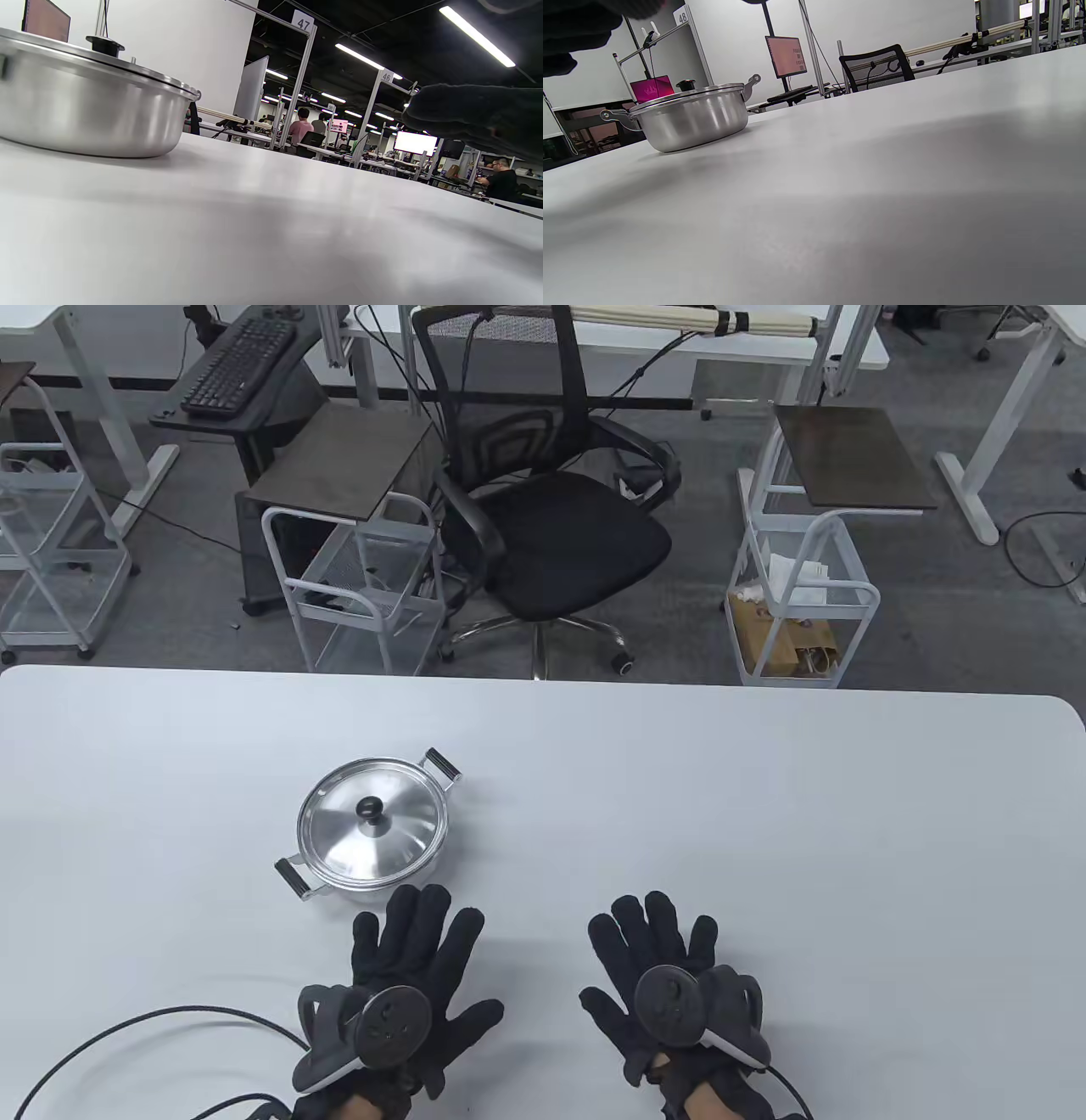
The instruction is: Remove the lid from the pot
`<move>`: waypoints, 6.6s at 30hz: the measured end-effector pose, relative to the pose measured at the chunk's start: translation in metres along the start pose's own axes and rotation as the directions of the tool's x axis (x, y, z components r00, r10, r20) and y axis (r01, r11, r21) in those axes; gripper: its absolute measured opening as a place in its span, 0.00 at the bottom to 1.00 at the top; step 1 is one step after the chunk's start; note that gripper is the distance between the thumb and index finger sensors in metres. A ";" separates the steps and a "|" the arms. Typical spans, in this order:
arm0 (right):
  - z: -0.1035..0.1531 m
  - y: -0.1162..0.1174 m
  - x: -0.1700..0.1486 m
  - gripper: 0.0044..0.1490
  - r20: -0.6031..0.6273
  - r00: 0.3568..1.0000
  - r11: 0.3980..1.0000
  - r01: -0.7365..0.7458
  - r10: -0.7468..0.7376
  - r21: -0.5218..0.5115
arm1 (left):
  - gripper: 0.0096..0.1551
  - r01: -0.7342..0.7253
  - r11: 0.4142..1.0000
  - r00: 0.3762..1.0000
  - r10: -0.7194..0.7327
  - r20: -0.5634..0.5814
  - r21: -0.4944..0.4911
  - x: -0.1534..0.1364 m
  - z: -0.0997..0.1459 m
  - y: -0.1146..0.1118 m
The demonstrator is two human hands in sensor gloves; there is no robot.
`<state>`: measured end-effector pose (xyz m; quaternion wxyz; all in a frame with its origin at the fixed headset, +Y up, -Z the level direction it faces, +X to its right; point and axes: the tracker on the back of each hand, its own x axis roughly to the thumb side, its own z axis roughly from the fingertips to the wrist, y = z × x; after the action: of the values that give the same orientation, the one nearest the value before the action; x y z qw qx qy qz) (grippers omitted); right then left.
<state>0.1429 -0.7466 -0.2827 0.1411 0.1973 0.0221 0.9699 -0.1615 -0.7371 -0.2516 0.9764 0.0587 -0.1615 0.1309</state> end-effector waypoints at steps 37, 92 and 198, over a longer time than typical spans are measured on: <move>0.005 -0.012 0.005 0.46 0.047 0.996 0.993 0.077 -0.073 -0.086 | 0.52 -0.317 0.813 0.851 0.471 -0.232 0.488 -0.127 0.000 0.083; 0.007 -0.015 -0.005 0.48 -0.003 0.985 0.982 0.172 -0.173 -0.074 | 0.27 -0.748 0.496 0.171 0.786 -0.594 0.441 -0.200 -0.026 -0.032; -0.077 -0.045 0.103 0.28 0.036 0.928 0.919 -0.362 0.371 -0.154 | 0.32 -0.912 0.403 0.365 0.715 -0.597 -0.075 -0.100 -0.014 -0.052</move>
<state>0.0341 -0.6736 -0.3197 -0.0285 0.2185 -0.0900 0.9713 -0.2340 -0.8082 -0.3019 0.7671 -0.2637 0.0533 0.5824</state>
